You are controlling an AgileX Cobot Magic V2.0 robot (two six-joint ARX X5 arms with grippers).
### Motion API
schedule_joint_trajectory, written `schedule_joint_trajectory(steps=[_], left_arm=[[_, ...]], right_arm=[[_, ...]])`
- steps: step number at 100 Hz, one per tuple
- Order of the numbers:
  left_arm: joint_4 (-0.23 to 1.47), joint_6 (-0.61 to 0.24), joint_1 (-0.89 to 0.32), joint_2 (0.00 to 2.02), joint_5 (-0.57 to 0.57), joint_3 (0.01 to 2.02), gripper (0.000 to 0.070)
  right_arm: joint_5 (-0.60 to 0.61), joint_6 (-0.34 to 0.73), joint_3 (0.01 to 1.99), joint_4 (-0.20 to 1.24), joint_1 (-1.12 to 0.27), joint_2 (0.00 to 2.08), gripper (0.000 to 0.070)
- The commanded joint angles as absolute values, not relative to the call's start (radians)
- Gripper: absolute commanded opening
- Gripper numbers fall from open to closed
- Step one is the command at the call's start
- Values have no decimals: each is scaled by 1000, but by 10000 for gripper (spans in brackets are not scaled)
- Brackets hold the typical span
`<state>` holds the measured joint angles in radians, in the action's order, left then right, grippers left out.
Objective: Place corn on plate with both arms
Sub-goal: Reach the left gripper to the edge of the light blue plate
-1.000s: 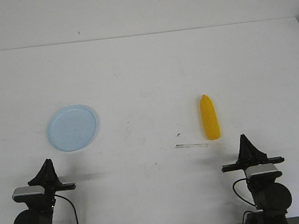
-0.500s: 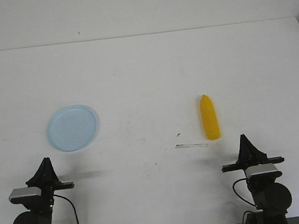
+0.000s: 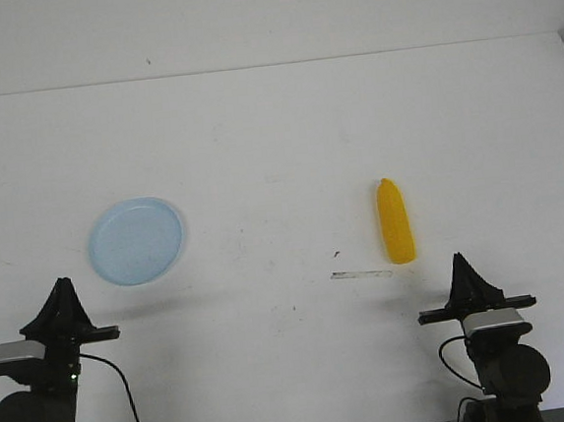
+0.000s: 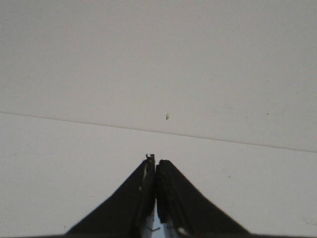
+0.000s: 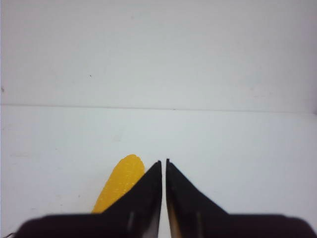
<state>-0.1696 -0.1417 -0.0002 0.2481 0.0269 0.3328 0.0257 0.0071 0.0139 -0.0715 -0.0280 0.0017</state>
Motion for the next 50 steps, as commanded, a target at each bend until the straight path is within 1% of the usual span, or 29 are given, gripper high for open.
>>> schedule_joint_trajectory(steps=[1, 16, 31, 50], left_arm=[[-179, -141, 0, 324, 30, 399, 1], [-169, -139, 0, 525, 30, 533, 2], [-70, -106, 0, 757, 30, 690, 2], [13, -107, 1, 1002, 30, 816, 2]], right_arm=[[26, 6, 12, -81, -29, 1, 16], [26, 6, 12, -81, -29, 1, 16], [26, 6, 12, -82, -29, 1, 16], [26, 6, 12, -81, -29, 1, 16]])
